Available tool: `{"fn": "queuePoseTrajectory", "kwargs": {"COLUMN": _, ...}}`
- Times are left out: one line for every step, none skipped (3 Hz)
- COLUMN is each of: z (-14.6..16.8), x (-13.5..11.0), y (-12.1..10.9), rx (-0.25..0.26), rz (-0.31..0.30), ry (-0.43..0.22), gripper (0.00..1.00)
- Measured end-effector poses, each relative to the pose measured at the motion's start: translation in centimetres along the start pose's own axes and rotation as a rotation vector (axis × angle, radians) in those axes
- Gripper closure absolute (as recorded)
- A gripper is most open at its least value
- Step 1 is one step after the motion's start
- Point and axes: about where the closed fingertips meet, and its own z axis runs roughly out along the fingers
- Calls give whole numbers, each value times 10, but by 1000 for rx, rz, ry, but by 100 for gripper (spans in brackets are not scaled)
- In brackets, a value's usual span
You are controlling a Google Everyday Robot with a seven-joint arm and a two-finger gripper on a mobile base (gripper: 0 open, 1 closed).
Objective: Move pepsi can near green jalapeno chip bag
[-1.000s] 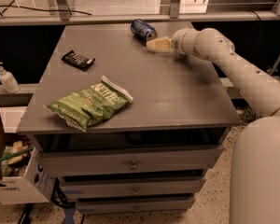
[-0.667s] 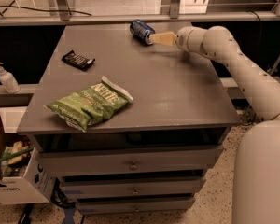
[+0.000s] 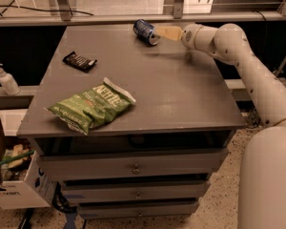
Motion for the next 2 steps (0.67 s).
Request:
{"fn": "queuePoseTrajectory", "kwargs": {"z": 0, "x": 4, "y": 13, "rx": -52, "rz": 2, "ry": 13, "gripper": 0}}
{"fn": "queuePoseTrajectory", "kwargs": {"z": 1, "x": 5, "y": 14, "rx": -55, "rz": 1, "ry": 16, "gripper": 0}}
